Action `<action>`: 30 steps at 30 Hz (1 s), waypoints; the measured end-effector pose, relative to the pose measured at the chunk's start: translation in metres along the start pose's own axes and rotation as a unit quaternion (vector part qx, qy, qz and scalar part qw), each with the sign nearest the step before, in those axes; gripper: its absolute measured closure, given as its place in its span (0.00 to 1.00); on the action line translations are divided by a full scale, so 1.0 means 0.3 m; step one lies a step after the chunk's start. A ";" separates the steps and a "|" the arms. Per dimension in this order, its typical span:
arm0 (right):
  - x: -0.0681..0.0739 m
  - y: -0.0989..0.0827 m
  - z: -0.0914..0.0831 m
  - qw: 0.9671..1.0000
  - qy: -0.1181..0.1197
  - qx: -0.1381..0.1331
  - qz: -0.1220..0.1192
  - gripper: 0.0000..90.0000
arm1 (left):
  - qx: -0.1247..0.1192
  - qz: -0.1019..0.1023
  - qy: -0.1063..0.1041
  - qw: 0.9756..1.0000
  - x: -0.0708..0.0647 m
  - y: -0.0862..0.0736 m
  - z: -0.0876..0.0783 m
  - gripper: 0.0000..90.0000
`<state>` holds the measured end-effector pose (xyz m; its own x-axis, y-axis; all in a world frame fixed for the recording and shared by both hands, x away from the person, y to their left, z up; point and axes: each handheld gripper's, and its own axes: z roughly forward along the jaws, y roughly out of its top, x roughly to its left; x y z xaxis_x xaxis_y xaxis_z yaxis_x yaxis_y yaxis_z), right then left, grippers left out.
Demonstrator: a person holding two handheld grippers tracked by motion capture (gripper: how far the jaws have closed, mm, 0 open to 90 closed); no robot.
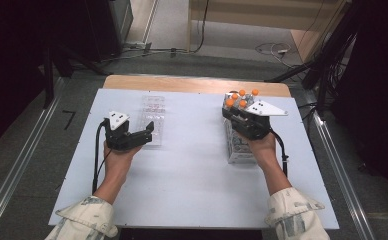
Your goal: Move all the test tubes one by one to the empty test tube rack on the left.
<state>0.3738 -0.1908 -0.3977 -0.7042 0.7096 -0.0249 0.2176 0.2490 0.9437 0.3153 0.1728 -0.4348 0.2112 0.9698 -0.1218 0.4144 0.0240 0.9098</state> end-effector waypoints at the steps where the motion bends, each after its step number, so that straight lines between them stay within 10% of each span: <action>1: 0.011 0.003 0.007 1.000 0.005 0.001 -0.003 0.79 | 0.000 0.000 0.000 1.000 0.000 0.000 0.000 0.08; 17: 0.184 0.023 0.150 0.998 0.057 0.030 -0.028 0.79 | -0.002 0.010 -0.035 0.999 -0.079 0.058 0.068 0.15; 30: 0.234 -0.005 0.244 0.996 0.066 0.062 -0.020 0.79 | -0.016 0.015 -0.074 0.997 -0.126 0.091 0.068 0.21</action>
<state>0.3736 -0.0932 -0.4250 -0.7950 0.6065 -0.0094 0.2637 0.3595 0.8951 0.3368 0.1319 -0.4135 0.3526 0.9239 -0.1486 0.3779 0.0047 0.9258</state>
